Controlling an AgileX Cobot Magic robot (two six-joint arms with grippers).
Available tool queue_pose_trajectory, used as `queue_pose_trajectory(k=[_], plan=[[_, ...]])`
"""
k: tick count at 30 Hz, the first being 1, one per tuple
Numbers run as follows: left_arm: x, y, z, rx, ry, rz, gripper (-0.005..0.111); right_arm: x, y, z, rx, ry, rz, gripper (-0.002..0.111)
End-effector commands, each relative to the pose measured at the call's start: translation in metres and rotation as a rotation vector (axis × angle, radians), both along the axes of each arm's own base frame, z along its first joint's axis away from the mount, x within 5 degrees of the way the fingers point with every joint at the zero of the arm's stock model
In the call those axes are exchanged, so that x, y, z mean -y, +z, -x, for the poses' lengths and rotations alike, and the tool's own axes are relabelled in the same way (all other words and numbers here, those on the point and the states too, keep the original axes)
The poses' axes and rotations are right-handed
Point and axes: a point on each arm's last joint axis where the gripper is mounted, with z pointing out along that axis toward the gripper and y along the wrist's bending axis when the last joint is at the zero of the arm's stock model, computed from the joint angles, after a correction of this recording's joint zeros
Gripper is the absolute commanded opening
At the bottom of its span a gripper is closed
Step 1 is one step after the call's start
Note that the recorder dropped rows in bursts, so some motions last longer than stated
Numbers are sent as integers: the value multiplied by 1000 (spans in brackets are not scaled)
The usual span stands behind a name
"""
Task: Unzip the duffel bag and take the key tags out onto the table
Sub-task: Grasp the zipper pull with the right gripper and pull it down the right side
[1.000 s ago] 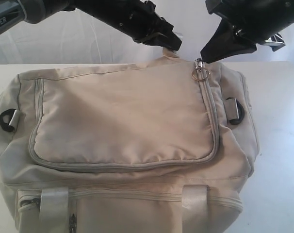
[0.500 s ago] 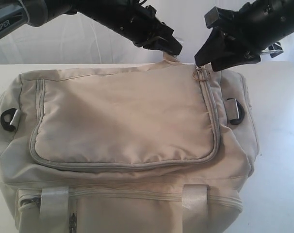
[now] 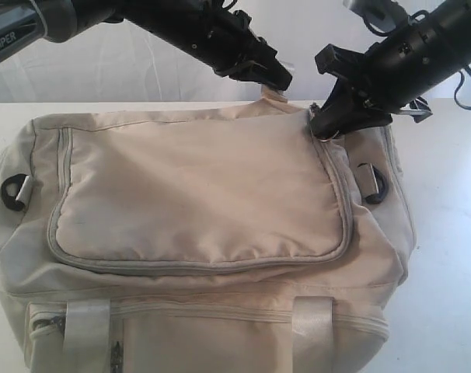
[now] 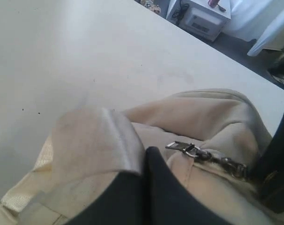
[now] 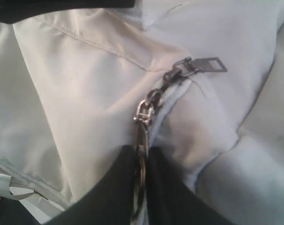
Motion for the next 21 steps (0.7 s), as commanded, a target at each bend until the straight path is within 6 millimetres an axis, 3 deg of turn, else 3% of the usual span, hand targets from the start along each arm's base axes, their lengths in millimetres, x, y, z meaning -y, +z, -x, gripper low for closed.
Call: queue_pose_trajectory(k=[1, 14, 21], plan=[[2, 11, 6, -6, -26, 44, 0, -2, -2, 4, -28, 35, -3, 0], [2, 11, 4, 2, -4, 53, 0, 4, 32, 31, 62, 40, 82, 0], [2, 11, 3, 10, 5, 48, 0, 4, 36, 34, 74, 39, 83, 0]])
